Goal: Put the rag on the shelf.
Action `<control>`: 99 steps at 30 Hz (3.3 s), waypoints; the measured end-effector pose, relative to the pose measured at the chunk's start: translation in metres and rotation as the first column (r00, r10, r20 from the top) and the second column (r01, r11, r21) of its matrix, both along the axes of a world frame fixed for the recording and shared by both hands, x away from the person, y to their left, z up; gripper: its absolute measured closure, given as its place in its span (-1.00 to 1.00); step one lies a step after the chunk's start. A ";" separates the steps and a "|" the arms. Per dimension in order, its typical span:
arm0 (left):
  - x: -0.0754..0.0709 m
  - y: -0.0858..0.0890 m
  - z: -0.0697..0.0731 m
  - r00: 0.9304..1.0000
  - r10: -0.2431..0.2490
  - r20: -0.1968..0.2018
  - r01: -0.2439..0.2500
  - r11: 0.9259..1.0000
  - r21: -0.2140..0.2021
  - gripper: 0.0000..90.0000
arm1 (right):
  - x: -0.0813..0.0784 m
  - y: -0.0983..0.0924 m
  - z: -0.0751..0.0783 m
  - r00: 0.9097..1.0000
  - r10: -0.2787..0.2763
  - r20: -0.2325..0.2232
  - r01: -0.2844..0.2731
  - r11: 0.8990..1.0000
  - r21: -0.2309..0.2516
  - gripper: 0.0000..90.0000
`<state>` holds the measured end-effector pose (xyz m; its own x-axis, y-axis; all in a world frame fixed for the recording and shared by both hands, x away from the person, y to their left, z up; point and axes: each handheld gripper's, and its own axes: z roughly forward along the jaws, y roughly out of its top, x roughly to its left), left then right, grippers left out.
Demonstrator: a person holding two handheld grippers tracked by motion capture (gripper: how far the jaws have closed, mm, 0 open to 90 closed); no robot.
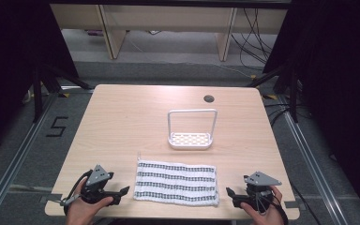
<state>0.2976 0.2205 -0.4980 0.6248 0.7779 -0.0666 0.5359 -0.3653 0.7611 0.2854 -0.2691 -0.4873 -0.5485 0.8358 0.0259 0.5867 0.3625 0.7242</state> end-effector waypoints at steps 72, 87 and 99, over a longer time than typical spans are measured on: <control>0.104 -0.247 0.020 0.871 -0.484 -0.080 0.488 0.872 0.032 -0.44 | -0.031 0.044 -0.002 0.989 0.145 -0.021 -0.146 0.988 -0.053 -0.09; 0.116 -0.278 0.008 0.828 -0.541 -0.150 0.553 0.832 0.048 -0.29 | -0.028 0.048 -0.007 0.992 0.104 -0.073 -0.107 0.993 -0.040 -0.07; 0.122 -0.284 0.000 0.812 -0.556 -0.179 0.574 0.816 0.067 -0.15 | -0.025 0.055 -0.010 0.990 0.106 -0.089 -0.111 0.993 -0.051 0.10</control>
